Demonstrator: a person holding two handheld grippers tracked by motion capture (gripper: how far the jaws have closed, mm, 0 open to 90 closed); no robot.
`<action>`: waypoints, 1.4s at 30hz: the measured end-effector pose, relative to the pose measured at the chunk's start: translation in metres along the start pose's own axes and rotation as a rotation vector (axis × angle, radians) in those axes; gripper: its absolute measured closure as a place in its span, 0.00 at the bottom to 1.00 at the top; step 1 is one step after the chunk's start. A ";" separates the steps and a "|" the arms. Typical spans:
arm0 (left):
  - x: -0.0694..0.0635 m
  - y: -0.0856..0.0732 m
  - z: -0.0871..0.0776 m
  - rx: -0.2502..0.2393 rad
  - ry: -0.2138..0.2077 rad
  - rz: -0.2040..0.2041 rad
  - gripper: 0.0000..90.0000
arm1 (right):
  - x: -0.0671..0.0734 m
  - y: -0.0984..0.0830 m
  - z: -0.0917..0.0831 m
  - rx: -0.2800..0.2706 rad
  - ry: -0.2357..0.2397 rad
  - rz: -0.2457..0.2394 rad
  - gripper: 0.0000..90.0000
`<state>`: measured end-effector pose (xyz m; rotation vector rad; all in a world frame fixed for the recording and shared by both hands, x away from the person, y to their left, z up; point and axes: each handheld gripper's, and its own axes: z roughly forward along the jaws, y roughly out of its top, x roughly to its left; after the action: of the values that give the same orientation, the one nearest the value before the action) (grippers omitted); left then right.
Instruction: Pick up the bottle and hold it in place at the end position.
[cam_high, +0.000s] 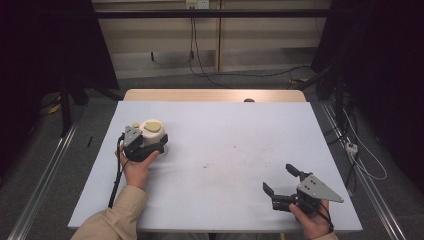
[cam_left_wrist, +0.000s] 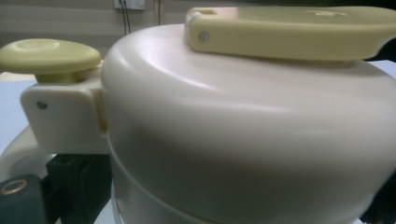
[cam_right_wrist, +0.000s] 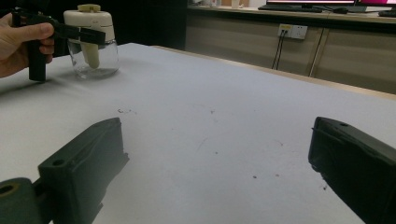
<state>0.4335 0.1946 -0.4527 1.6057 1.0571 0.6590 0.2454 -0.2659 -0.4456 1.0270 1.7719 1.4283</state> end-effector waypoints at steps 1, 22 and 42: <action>0.000 0.000 0.000 0.000 0.002 0.005 0.06 | 0.000 0.000 0.000 0.000 0.000 -0.001 0.03; -0.007 0.007 -0.005 -0.078 -0.048 -0.001 0.07 | 0.000 0.001 0.000 -0.011 0.003 -0.004 0.03; -0.029 0.011 -0.001 -0.082 -0.128 0.017 0.07 | 0.000 0.001 -0.001 -0.013 0.004 -0.004 0.03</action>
<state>0.4226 0.1688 -0.4396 1.5662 0.9128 0.5957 0.2449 -0.2664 -0.4444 1.0137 1.7648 1.4383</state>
